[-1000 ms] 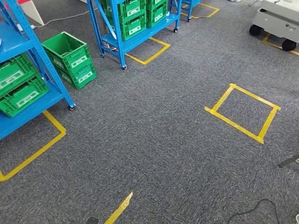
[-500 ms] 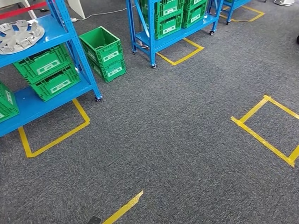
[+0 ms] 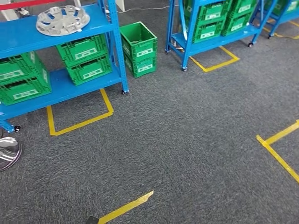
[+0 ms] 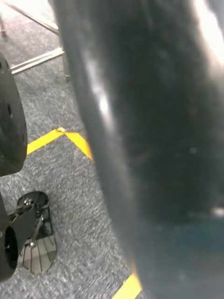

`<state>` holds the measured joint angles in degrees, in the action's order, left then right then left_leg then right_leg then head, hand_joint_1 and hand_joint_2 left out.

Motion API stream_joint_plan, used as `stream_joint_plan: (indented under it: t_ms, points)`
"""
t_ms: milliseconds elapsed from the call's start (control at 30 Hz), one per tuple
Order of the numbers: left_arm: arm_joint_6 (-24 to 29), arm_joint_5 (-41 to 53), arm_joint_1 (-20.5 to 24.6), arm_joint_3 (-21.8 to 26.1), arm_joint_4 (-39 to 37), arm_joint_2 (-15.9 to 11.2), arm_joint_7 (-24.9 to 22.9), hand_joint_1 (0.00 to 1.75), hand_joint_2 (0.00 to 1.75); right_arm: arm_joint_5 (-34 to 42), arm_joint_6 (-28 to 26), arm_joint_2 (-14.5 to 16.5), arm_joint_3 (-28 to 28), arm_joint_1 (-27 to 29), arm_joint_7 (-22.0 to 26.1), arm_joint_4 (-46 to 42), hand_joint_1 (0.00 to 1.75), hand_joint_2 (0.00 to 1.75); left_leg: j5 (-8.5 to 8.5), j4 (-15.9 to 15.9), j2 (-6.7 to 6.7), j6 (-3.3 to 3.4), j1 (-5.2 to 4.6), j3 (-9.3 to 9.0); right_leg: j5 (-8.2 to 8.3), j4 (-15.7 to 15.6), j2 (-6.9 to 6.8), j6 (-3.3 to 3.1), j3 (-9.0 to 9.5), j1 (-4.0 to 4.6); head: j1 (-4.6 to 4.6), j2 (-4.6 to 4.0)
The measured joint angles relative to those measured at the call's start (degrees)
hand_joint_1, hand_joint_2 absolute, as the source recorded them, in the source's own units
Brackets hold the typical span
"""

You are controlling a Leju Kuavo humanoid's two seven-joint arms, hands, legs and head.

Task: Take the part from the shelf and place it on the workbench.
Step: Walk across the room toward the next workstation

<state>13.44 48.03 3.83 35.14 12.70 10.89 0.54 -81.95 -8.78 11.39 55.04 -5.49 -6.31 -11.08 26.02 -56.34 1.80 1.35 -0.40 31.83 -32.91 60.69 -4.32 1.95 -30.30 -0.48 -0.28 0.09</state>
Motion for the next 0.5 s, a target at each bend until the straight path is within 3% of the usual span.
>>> stream_joint_plan:
  t_ms: [67, 100, 133, 167, 200, 267, 300, 333, 400, 433, 500]
  points:
    - [-0.02, 0.13, 0.17, -0.01, 0.0, 0.1, -0.02, 0.0, 0.0, -0.02, 0.01, -0.01, -0.02, 0.1, 0.02, 0.01, 0.0, 0.0, -0.05, 0.01, -1.48, 0.32, 0.11, 0.03, -3.48, 7.74, 3.24, 0.29, -3.86, -0.2, 0.37, 0.0]
    - [-0.02, 0.22, 0.19, -0.01, 0.0, 0.14, -0.02, 0.0, 0.0, -0.02, 0.02, -0.02, -0.02, 0.22, 0.03, 0.02, 0.0, 0.0, -0.04, 0.0, -2.31, 0.38, 0.12, 0.02, -4.53, 11.3, 3.86, 0.38, -5.89, -0.23, 0.41, 0.0]
    - [-0.03, 0.29, 0.14, -0.01, 0.0, 0.16, -0.02, 0.0, 0.0, -0.03, 0.03, -0.02, -0.02, 0.32, 0.02, 0.02, 0.0, 0.0, -0.01, -0.03, -3.17, 0.39, 0.11, -0.03, -4.53, 13.23, 4.11, 0.43, -7.25, -0.24, 0.42, 0.0]
    - [-0.03, 0.37, 0.08, -0.01, 0.0, 0.16, -0.02, 0.0, 0.0, -0.05, 0.04, -0.02, -0.02, 0.41, -0.02, 0.02, 0.0, 0.0, 0.02, -0.05, -4.04, 0.35, 0.13, -0.13, -3.22, 12.71, 4.23, 0.43, -7.48, -0.25, 0.44, 0.0]
    - [-0.03, 0.43, 0.03, -0.01, 0.0, 0.17, -0.02, 0.0, 0.0, -0.07, 0.04, -0.03, -0.02, 0.44, -0.05, 0.02, 0.0, 0.0, 0.08, -0.09, -4.88, 0.26, 0.16, -0.28, -0.94, 9.94, 4.51, 0.4, -6.6, -0.3, 0.43, 0.0]
    - [-0.04, 0.5, 0.05, -0.01, 0.0, 0.2, -0.02, 0.0, 0.0, -0.1, 0.04, -0.05, -0.03, 0.45, -0.1, 0.02, 0.0, 0.0, 0.31, -0.29, -6.4, -0.13, 0.14, -0.41, 3.37, 1.76, 6.71, 0.28, -3.34, -0.61, 0.47, 0.0]
    - [-0.04, 0.52, 0.11, -0.02, 0.0, 0.21, -0.02, 0.0, 0.0, -0.13, 0.06, -0.06, -0.04, 0.43, -0.08, 0.02, 0.0, 0.0, 0.36, -0.44, -7.05, -0.44, 0.11, -0.3, 4.36, -1.12, 7.8, 0.15, -2.0, -0.75, 0.46, 0.0]
    - [-0.04, 0.54, 0.14, -0.02, 0.0, 0.2, -0.02, 0.0, 0.0, -0.14, 0.08, -0.07, -0.05, 0.41, -0.07, 0.02, 0.0, 0.0, 0.34, -0.55, -7.63, -0.77, 0.11, -0.08, 4.59, -2.61, 8.58, -0.03, -1.25, -0.8, 0.47, 0.0]
    - [-0.04, 0.55, 0.04, -0.02, 0.0, 0.13, -0.02, 0.0, 0.0, -0.16, 0.13, -0.05, -0.09, 0.37, -0.08, 0.02, 0.0, 0.0, 0.18, -0.64, -8.69, -1.43, 0.27, 0.34, 4.39, -2.88, 8.03, -0.56, -0.88, -0.71, 0.45, 0.0]
    - [-0.04, 0.55, -0.08, -0.02, 0.0, 0.09, -0.03, 0.0, 0.0, -0.17, 0.14, -0.04, -0.11, 0.36, -0.1, 0.02, 0.0, 0.0, 0.36, -0.84, -8.37, -1.71, 0.3, 0.48, 4.45, -2.96, 7.45, -0.89, -0.82, -0.72, 0.44, 0.0]
    - [-0.04, 0.59, -0.1, -0.02, 0.0, 0.05, -0.04, 0.0, 0.0, -0.19, 0.16, -0.02, -0.18, 0.37, -0.11, 0.01, 0.0, 0.0, 2.22, -3.61, -5.76, -2.29, 0.23, 1.81, 4.49, -3.24, 6.09, -1.63, -0.63, -0.82, 0.0, 0.0]
